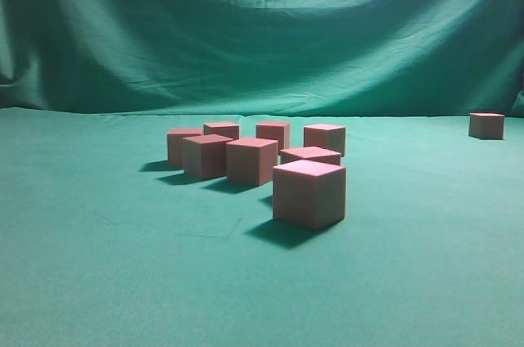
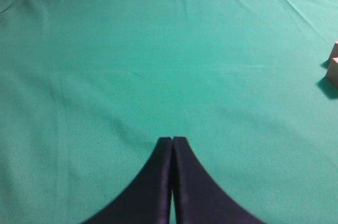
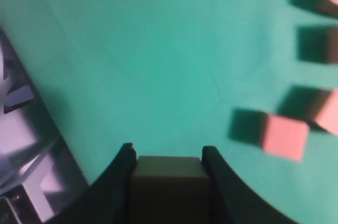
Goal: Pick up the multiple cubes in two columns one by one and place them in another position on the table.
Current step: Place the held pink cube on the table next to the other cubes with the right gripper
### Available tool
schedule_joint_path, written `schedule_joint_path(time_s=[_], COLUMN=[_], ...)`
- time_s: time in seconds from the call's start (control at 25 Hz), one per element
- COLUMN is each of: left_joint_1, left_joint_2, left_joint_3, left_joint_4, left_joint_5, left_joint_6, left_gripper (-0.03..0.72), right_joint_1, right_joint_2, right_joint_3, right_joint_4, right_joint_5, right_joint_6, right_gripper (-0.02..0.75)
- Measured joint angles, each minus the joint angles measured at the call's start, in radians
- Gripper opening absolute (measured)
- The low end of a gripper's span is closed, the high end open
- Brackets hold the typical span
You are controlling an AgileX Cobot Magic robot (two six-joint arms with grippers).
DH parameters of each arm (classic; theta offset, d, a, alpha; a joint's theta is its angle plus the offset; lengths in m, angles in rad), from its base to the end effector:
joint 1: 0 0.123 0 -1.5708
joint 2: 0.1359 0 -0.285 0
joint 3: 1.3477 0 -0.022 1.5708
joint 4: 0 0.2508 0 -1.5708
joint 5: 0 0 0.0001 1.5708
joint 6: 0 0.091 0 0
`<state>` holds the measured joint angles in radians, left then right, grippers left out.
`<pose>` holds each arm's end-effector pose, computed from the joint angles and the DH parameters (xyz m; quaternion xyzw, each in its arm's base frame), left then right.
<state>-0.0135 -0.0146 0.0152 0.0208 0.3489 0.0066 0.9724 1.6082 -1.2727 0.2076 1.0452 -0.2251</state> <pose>0.0529 -0.0001 0.1774 0.0136 0.7934 0.0067 0.6086 0.1685 0.2759 0.2775 -0.5229 0.8357 0.1395 0.0930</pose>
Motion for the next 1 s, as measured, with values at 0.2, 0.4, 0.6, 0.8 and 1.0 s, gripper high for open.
schedule_joint_path(time_s=[0.2, 0.4, 0.6, 0.8, 1.0], left_joint_1=[0.0, 0.0, 0.0, 0.0, 0.0], left_joint_2=[0.0, 0.0, 0.0, 0.0, 0.0], left_joint_3=[0.0, 0.0, 0.0, 0.0, 0.0], left_joint_4=[0.0, 0.0, 0.0, 0.0, 0.0], left_joint_5=[0.0, 0.0, 0.0, 0.0, 0.0], left_joint_6=[0.0, 0.0, 0.0, 0.0, 0.0], left_gripper=[0.0, 0.0, 0.0, 0.0, 0.0], right_joint_1=[0.061, 0.061, 0.061, 0.06, 0.03], right_joint_2=[0.096, 0.168, 0.215, 0.247, 0.271], right_joint_3=[0.0, 0.0, 0.0, 0.0, 0.0], right_joint_4=[-0.099, -0.151, -0.244, -0.292, -0.294], right_joint_5=[-0.062, -0.115, -0.16, -0.18, -0.207], right_joint_6=[-0.02, -0.02, -0.02, -0.001, 0.01], right_gripper=[0.246, 0.246, 0.246, 0.246, 0.246])
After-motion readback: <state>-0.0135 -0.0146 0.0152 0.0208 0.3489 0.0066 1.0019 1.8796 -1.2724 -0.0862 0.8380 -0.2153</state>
